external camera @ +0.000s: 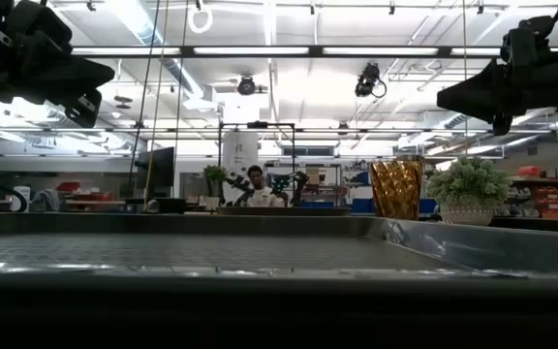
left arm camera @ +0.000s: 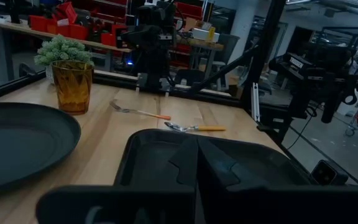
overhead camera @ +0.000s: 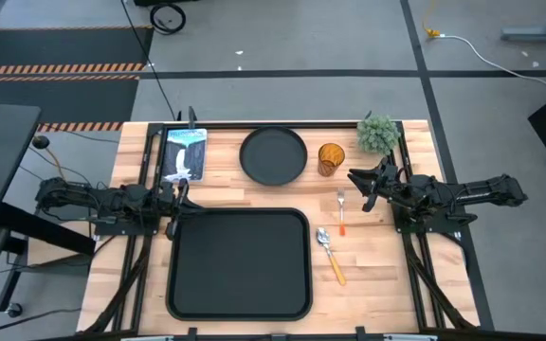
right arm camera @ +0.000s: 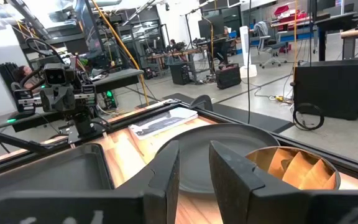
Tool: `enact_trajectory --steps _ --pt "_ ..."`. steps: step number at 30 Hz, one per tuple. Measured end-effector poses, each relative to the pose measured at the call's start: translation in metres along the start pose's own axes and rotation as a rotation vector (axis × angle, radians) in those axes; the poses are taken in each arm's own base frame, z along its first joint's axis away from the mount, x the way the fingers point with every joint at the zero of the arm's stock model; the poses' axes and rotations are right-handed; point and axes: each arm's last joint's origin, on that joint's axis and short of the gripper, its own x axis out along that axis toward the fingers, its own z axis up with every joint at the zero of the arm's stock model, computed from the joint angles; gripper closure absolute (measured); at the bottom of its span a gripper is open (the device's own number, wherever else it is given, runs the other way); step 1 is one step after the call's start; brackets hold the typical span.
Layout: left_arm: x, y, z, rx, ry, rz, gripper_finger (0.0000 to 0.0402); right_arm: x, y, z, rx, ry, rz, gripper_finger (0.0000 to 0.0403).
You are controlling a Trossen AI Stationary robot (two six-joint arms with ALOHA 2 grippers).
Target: Pick and place plate/cup/fork/spoon on tray
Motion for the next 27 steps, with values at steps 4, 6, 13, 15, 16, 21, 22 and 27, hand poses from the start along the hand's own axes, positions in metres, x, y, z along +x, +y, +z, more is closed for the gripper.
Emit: enact_trajectory --steps 4,6,13,15,16,21,22,27 --pt "0.000 0.000 0.000 -0.001 0.000 0.000 0.0395 0.000 0.000 0.000 0.000 0.000 0.000 0.0310" --pt "0.000 0.000 0.002 -0.013 -0.024 -0.004 0.0395 0.000 0.000 0.000 0.001 -0.001 0.000 0.0310" --pt "-0.004 0.001 0.027 0.013 -0.308 0.166 0.0395 0.000 0.000 0.000 0.000 0.000 0.000 0.0310" --pt "-0.005 0.001 0.034 0.036 -0.377 0.211 0.0395 0.000 0.000 0.000 0.000 0.000 0.000 0.0310" --pt "-0.006 0.001 0.038 0.046 -0.416 0.226 0.0395 0.000 0.000 0.000 0.000 0.000 0.000 0.0310" --pt "-0.001 0.001 0.050 0.139 -0.533 0.279 0.0395 0.000 0.000 0.000 0.000 0.000 0.000 0.0310" --pt "0.000 0.002 0.051 0.159 -0.548 0.296 0.0395 0.000 0.000 0.000 0.001 -0.001 0.000 0.0310" --pt "0.016 0.012 0.051 0.213 -0.520 0.394 0.0395 0.000 0.000 0.000 0.001 -0.001 0.000 0.0310"
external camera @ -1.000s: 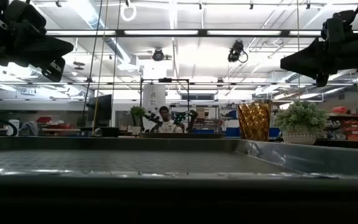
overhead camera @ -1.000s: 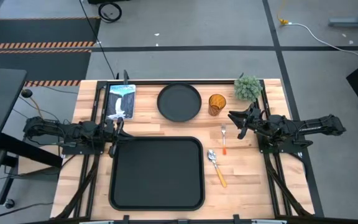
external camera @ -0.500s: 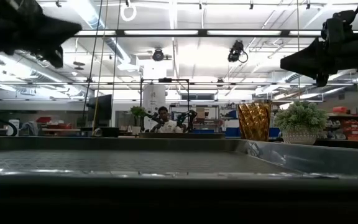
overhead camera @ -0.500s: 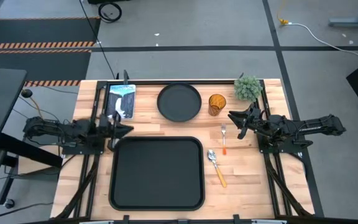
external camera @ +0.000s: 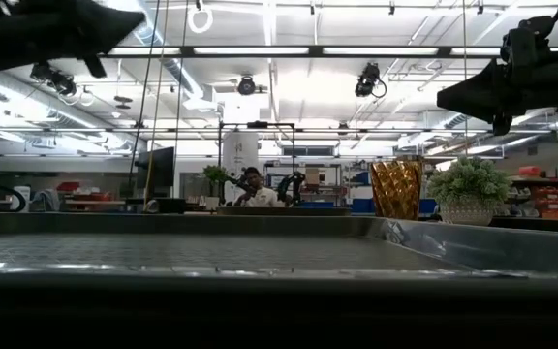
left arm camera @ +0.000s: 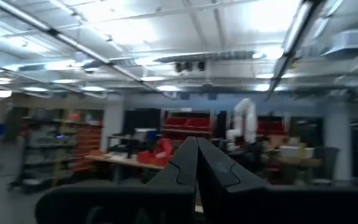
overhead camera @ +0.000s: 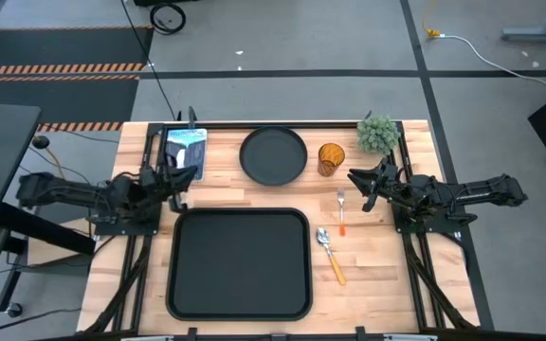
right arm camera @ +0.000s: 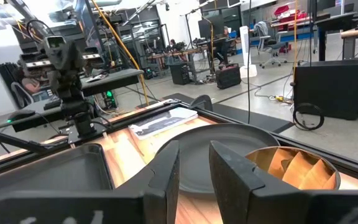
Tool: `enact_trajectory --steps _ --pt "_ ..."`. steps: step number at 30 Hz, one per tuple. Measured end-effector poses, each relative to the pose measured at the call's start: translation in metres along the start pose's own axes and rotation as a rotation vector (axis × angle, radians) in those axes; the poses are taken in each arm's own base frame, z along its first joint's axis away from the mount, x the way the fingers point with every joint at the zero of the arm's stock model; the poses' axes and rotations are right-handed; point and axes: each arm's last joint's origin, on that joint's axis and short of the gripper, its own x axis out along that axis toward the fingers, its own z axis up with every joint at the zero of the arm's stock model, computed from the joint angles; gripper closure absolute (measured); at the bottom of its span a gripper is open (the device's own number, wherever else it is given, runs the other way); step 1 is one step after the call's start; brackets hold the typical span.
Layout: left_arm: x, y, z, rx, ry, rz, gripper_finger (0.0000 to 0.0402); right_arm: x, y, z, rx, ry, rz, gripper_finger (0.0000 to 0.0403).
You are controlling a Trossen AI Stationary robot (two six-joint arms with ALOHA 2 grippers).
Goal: Pick and place plate/cup/fork/spoon on tray
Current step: Put the brown cup on the black tray
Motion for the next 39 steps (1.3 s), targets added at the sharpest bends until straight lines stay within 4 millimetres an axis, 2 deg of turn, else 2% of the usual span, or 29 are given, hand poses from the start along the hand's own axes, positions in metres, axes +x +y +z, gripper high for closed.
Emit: enact_trajectory --steps 11,21,35,39 --pt "0.064 0.003 -0.030 0.008 0.227 0.149 0.0395 0.000 0.000 0.000 -0.001 0.001 0.000 0.0310" --pt "0.139 -0.006 -0.056 0.067 0.355 0.189 0.0395 0.000 0.000 0.000 -0.001 0.000 0.000 0.0310" --pt "0.244 -0.024 -0.097 0.117 0.611 -0.008 0.0395 0.000 0.000 0.000 0.000 0.000 0.000 0.0310" --pt "0.266 -0.028 -0.115 0.187 0.670 -0.056 0.0395 0.000 0.000 0.000 0.000 0.000 0.000 0.0310"
